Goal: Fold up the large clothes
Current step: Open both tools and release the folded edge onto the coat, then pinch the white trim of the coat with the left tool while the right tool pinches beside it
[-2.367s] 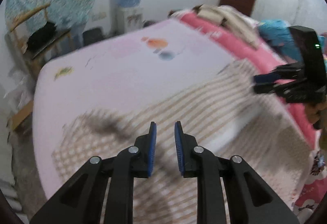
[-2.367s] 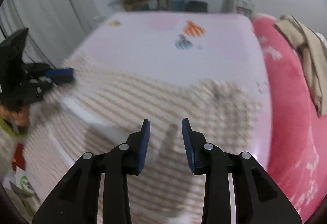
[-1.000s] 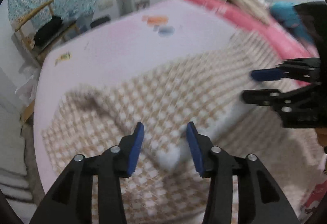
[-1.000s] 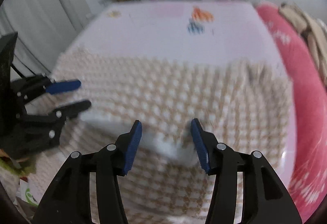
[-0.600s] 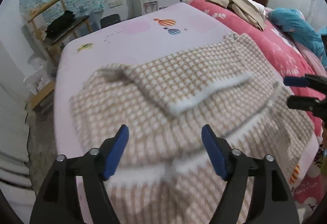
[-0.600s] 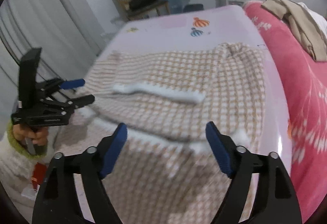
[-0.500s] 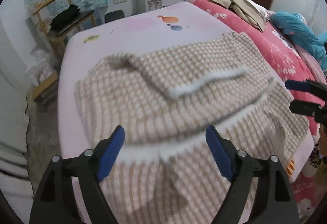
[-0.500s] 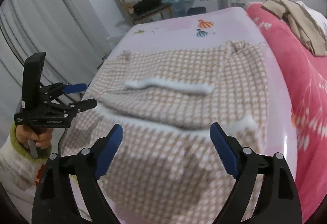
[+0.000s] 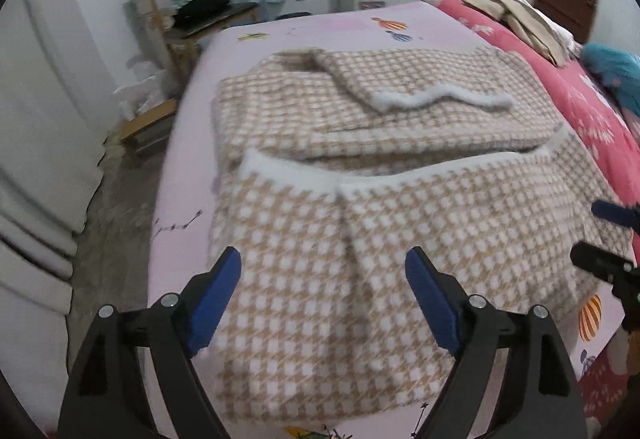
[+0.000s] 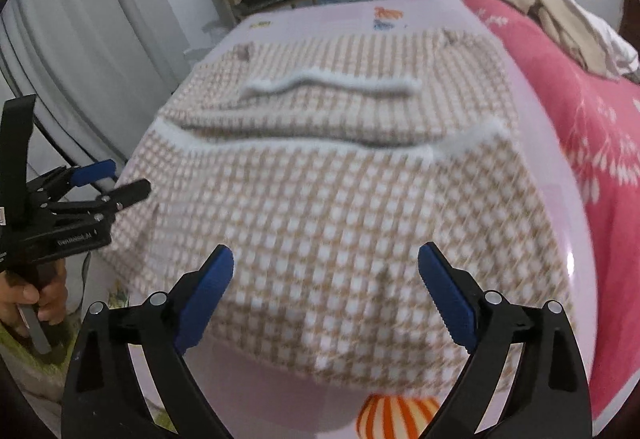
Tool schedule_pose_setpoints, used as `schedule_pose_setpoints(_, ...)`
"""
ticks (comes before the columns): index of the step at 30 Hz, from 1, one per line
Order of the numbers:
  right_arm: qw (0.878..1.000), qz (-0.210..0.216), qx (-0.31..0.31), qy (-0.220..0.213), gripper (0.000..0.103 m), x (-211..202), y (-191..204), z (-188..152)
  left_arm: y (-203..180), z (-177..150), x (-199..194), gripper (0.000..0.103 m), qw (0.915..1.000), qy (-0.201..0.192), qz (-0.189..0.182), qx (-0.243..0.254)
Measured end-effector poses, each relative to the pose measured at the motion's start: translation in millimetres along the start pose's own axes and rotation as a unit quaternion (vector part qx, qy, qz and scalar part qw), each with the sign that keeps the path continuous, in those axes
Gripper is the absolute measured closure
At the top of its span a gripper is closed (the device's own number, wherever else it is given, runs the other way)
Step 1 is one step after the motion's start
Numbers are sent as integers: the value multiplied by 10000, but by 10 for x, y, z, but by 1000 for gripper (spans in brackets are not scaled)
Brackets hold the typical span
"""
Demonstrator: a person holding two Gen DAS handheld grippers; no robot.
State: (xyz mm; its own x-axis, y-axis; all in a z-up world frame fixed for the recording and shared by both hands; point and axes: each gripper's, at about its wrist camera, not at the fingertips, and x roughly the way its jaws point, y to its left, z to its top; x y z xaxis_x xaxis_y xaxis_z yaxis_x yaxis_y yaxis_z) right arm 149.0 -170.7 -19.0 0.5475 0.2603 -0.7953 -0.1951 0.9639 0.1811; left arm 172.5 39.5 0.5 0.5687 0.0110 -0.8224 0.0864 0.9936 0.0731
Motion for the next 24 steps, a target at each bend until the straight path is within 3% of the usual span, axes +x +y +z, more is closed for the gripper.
schedule_pose_setpoints(2, 9999, -94, -25, 71, 14, 51, 19, -40, 106, -63, -37, 21, 9998, -89, 57, -166)
schedule_pose_setpoints(6, 9997, -145, -20, 177, 14, 127, 47, -107, 378, -156, -219, 21, 9964, -699, 22, -469)
schedule_pose_setpoints(10, 9994, -170, 77, 292, 14, 239, 5, -134, 537, -143, -165, 23, 9957, -816, -55, -425)
schedule_pose_setpoints(13, 9990, -102, 223, 382, 13, 308, -38, -137, 580, -96, -31, 33, 9958, -784, -272, -398)
schedule_pose_setpoints(17, 9989, -129, 192, 413, 12, 333, -32, -115, 659, -32, 205, 56, 9939, -614, -727, -549)
schedule_pose_setpoints(20, 9988, -157, 163, 436, 12, 353, -21, -101, 700, 7, 379, 69, 9941, -423, -772, -639)
schedule_pose_setpoints(24, 9987, -166, 155, 454, 11, 391, -7, -77, 774, 57, 509, 72, 9935, -291, -816, -743)
